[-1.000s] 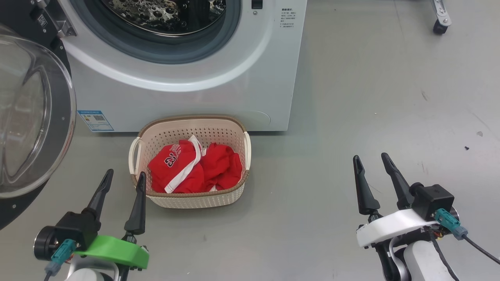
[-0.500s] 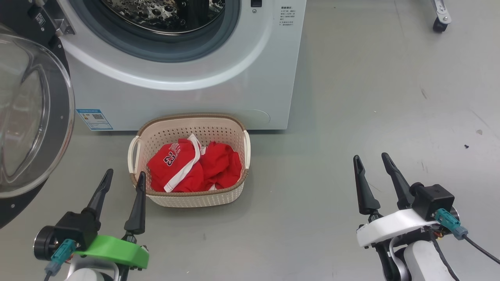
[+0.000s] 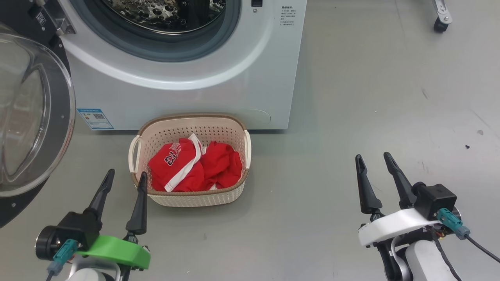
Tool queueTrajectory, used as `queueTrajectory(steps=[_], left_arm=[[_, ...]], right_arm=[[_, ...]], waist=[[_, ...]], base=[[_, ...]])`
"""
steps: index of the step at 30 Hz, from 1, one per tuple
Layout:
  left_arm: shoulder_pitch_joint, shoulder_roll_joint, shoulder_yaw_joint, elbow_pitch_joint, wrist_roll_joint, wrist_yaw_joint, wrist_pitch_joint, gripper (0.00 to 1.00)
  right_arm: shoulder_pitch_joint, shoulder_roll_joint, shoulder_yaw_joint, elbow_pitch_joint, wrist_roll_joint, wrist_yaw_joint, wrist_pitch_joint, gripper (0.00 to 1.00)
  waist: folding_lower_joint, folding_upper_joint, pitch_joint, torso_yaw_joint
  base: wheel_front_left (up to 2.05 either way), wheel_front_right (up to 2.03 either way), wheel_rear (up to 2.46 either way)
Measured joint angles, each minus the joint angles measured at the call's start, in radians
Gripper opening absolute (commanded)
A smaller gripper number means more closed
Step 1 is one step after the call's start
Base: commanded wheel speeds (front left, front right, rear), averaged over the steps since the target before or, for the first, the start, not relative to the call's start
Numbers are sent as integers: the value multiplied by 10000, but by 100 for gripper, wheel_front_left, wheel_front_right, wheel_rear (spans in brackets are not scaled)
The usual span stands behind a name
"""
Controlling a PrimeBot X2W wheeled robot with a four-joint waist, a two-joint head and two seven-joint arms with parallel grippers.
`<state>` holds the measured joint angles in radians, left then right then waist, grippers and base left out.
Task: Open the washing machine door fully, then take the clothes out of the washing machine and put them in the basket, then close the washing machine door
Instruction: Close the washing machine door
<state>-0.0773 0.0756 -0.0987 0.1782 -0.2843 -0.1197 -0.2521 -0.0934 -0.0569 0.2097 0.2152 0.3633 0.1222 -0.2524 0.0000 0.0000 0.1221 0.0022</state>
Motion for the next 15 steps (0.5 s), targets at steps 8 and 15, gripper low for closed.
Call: queueTrajectory(steps=[8, 15], left_arm=[[-3, -71, -291, 36, 42, -2, 0, 100], [-4, -127, -305, 90, 42, -4, 0, 100]], right_arm=[[1, -31, -198, -59, 0, 0, 0, 100], [3, -71, -86, -92, 0, -2, 0, 100]], waist=[[0, 0, 39, 325], [0, 0, 101, 969]], base=[[0, 0, 0], [0, 0, 0]])
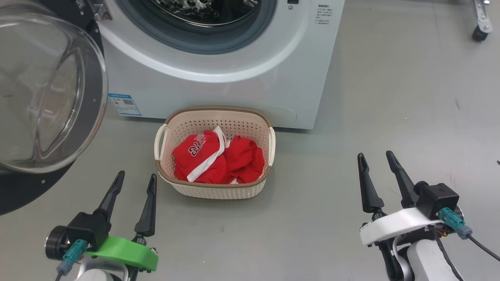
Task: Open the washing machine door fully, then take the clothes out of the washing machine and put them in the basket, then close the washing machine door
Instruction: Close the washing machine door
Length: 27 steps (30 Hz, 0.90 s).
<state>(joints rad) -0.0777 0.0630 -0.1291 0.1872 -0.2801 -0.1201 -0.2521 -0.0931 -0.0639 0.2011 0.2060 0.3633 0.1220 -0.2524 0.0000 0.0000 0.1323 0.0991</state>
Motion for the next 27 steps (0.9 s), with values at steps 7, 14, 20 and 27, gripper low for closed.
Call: queueTrajectory(steps=[7, 14, 20, 27], left_arm=[[0, -82, 38, 17, 0, 0, 0, 100], [10, -88, 219, 12, 0, 2, 0, 100], [58, -90, 263, 12, 84, 4, 0, 100], [252, -90, 54, 140, 201, 4, 2, 100]], right_arm=[[-2, -29, 389, 6, 2, 2, 0, 100], [-4, -27, 721, 73, 61, 2, 0, 100], [-4, -29, 886, 173, 148, 2, 0, 100], [0, -27, 895, 102, 245, 2, 0, 100]], waist=[[0, 0, -15, 731], [0, 0, -105, 1514], [0, 0, -234, 2196], [0, 0, -451, 2994]], base=[[0, 0, 0], [0, 0, 0], [0, 0, 0], [0, 0, 0]])
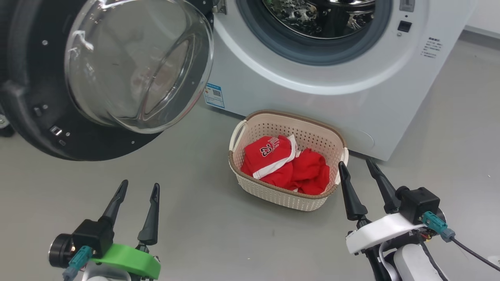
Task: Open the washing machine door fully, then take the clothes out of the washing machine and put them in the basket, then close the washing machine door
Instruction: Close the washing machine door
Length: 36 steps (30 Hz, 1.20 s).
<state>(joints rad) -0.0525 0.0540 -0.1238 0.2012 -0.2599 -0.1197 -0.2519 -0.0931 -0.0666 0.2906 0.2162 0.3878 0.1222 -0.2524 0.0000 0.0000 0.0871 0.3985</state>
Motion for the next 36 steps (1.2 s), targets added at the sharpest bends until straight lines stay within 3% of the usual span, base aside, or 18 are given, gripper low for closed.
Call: queueTrajectory(steps=[12, 36], left_arm=[[195, 29, 380, -261, 25, 15, -2, 100], [589, 33, 648, -587, 19, 50, -2, 100]], right_arm=[[31, 35, 786, 6, 221, 0, 0, 100], [-23, 17, 997, 171, 418, -2, 0, 100]], waist=[[0, 0, -345, 1081], [0, 0, -367, 1215]], base=[[0, 0, 0], [0, 0, 0]])
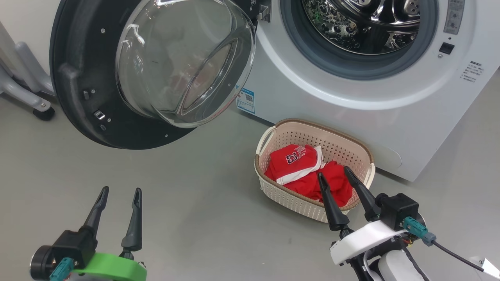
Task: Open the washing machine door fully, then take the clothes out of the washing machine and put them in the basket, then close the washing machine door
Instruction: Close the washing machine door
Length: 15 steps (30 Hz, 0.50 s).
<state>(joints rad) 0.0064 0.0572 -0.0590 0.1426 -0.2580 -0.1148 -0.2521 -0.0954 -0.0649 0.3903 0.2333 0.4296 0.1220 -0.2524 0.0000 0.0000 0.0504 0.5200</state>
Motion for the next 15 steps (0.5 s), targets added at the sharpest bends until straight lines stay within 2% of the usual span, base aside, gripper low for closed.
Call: queueTrajectory(steps=[15], left_arm=[[41, -4, 10, -113, 0, 0, 0, 100]], right_arm=[[-1, 0, -48, 23, 13, 2, 0, 100]], waist=[[0, 0, 54, -15]], base=[[0, 0, 0]])
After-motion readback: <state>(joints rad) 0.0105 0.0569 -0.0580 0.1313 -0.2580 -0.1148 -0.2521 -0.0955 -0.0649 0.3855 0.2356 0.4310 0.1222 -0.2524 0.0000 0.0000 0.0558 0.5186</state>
